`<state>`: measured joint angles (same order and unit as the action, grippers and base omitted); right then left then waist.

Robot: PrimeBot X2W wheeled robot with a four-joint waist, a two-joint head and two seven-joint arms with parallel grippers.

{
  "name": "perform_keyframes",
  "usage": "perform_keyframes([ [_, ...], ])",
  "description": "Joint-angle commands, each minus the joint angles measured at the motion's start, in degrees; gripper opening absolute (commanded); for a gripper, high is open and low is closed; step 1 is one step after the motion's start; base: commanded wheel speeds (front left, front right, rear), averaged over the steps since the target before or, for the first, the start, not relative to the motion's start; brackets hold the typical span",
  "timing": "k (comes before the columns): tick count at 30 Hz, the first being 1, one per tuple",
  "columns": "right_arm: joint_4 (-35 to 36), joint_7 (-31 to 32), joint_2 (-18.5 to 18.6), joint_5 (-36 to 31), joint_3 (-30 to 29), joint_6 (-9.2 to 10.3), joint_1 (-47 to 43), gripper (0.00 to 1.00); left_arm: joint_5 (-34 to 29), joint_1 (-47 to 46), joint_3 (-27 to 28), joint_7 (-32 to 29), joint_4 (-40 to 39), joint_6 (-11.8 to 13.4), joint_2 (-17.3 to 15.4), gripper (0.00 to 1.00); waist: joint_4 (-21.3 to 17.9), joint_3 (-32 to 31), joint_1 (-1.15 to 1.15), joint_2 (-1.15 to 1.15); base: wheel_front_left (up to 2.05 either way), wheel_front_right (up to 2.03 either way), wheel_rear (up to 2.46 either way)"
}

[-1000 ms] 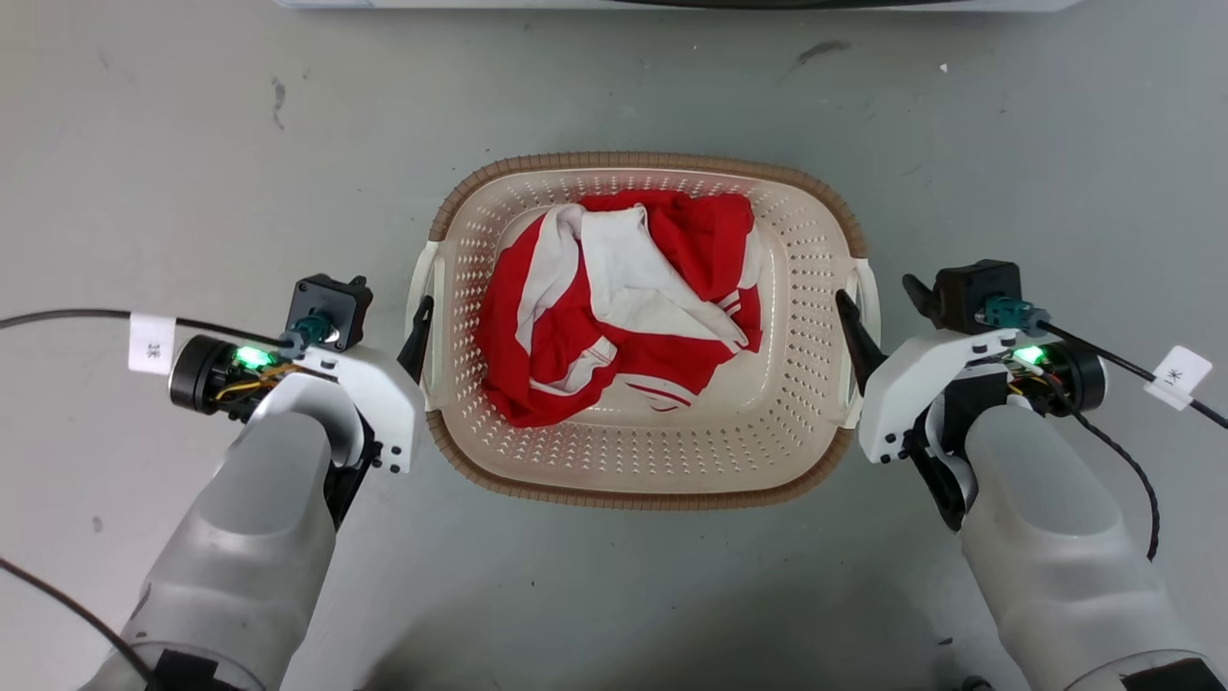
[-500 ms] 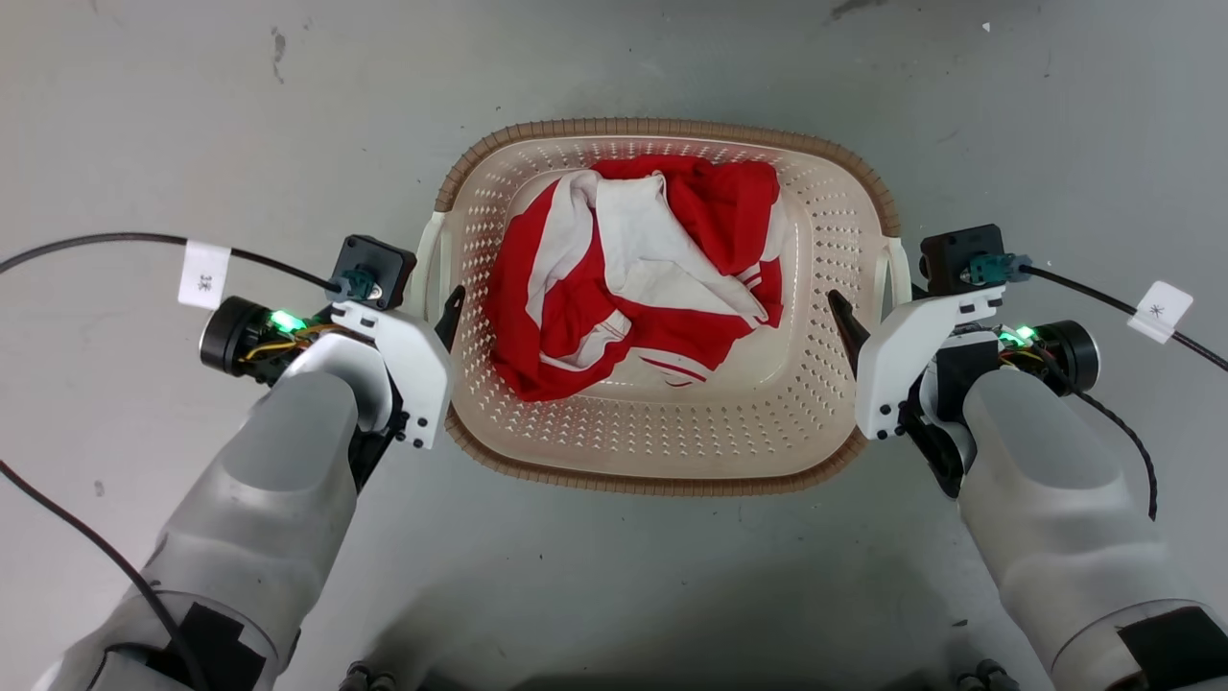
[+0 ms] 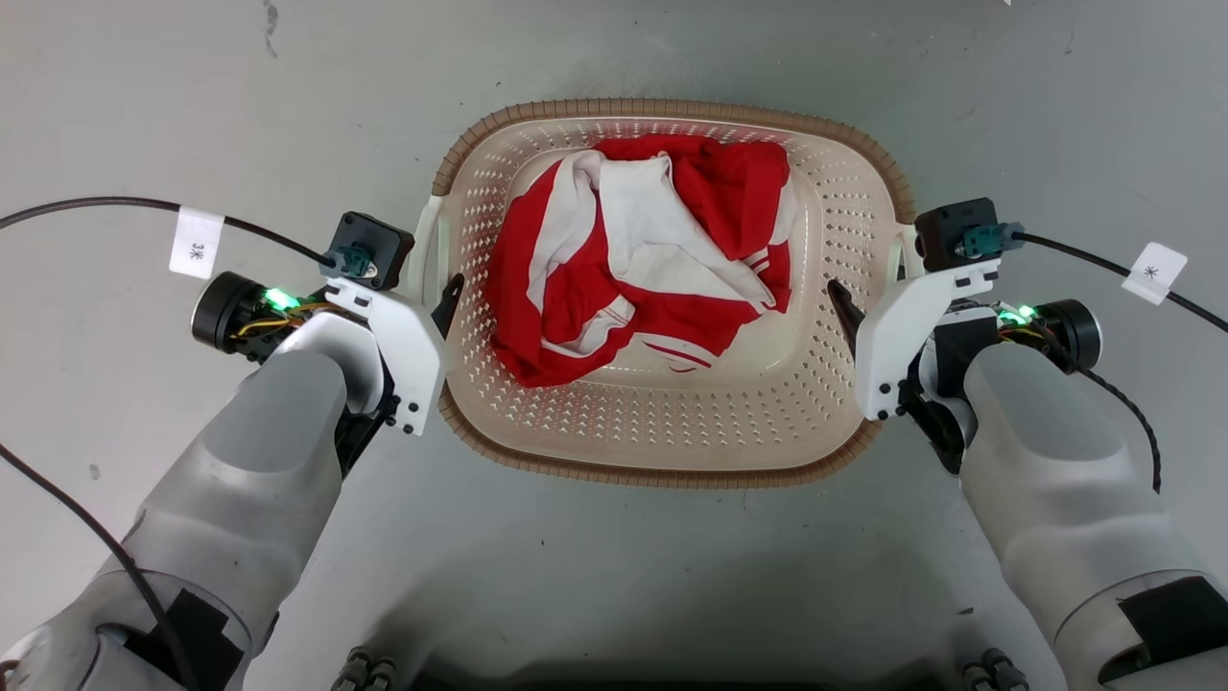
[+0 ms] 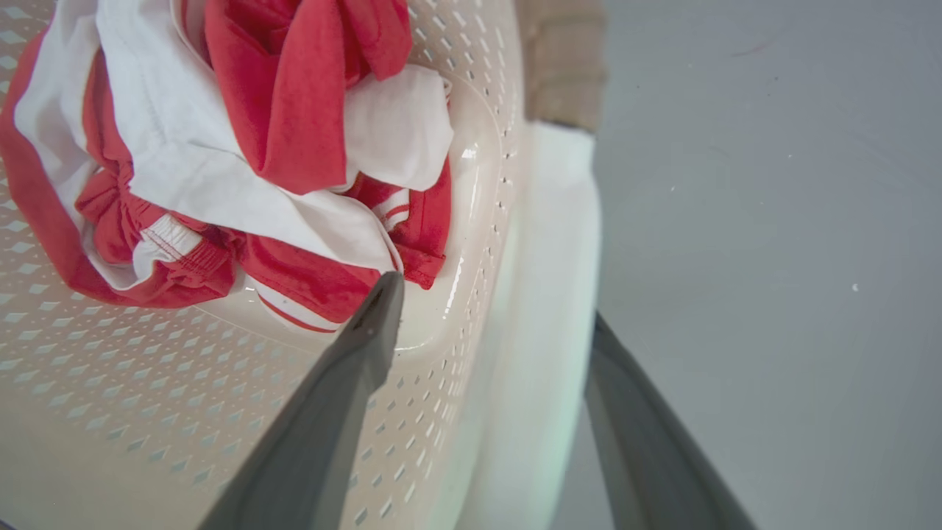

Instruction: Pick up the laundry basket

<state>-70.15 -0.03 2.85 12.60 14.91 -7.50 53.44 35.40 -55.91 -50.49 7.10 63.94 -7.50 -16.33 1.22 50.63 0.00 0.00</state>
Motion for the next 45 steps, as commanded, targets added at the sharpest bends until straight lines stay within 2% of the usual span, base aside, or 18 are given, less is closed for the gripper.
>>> perform_keyframes([
  [1, -0.6, -0.5, 0.1, 0.3, 0.0, 0.02, 1.0, 1.0, 2.1, -0.9, -1.7, 0.1, 0.2, 0.1, -0.7, 1.0, 0.0, 0.2, 0.0, 0.0, 0.0, 0.0, 0.0],
  [5, -1.0, -0.8, 0.1, 0.3, 0.1, 0.02, 1.1, 1.0, 3.7, -1.1, -3.5, 0.3, 0.3, 0.1, -0.8, 1.0, 0.1, 0.3, 0.0, 0.0, 0.0, 0.0, 0.0],
  [6, -1.1, -0.8, 0.1, 0.4, 0.1, 0.02, 1.1, 1.0, 4.3, -1.0, -4.1, 0.1, 0.2, 0.1, -0.7, 0.93, 0.1, 0.3, 0.0, 0.0, 0.0, 0.0, 0.0],
  [7, -1.2, -0.9, 0.1, 0.6, 0.1, 0.02, 1.1, 1.0, 4.8, -1.0, -4.7, -0.1, -0.1, 0.1, -0.7, 0.42, 0.1, 0.3, 0.0, 0.0, 0.0, 0.0, 0.0],
  [8, -1.3, -0.6, 0.1, 1.3, 0.0, 0.02, 0.9, 1.0, 5.4, -1.1, -5.3, -0.1, -0.2, 0.1, -0.8, 0.02, 0.2, 0.3, 0.0, 0.0, 0.0, 0.0, 0.0],
  [9, -1.4, -0.5, 0.1, 1.4, 0.0, 0.02, 0.8, 0.4, 5.9, -1.2, -6.0, -0.1, -0.4, 0.1, -0.8, 0.0, 0.2, 0.4, 0.0, 0.0, 0.0, 0.0, 0.0],
  [10, -1.4, -0.6, 0.1, 1.7, 0.2, 0.02, 0.8, 0.0, 6.7, -1.1, -6.6, -0.5, -0.7, 0.1, -0.7, 0.0, 0.3, 0.4, 0.0, 0.0, 0.0, 0.0, 0.0],
  [19, -2.4, -1.1, 0.2, 1.7, 0.7, -0.06, 1.7, 0.0, 12.1, -1.5, -11.6, -1.3, -1.9, 0.1, -1.8, 0.0, 0.5, -0.6, 0.0, 0.0, 0.0, 0.0, 0.0],
  [27, -3.1, 1.9, 0.3, -1.0, 1.6, -0.06, 1.9, 0.0, 17.8, 0.3, -16.8, -4.6, -4.4, 0.1, -3.4, 0.0, 0.2, -5.1, 0.0, 0.0, 0.0, 0.0, 0.0],
  [35, -3.5, 11.6, 0.3, -4.4, 3.9, -0.06, 1.1, 0.0, 23.7, 2.0, -21.6, -12.6, -10.6, 0.1, -7.0, 0.0, -0.5, -14.2, 0.0, 0.0, 0.0, 0.0, 0.0],
  [45, 1.2, 26.5, 0.3, 2.6, 12.2, -0.12, -2.9, 0.0, 28.8, 4.5, -23.0, -26.1, -20.2, 0.0, -11.8, 0.0, -1.6, -27.7, 0.0, 0.0, 0.0, 0.0, 0.0],
])
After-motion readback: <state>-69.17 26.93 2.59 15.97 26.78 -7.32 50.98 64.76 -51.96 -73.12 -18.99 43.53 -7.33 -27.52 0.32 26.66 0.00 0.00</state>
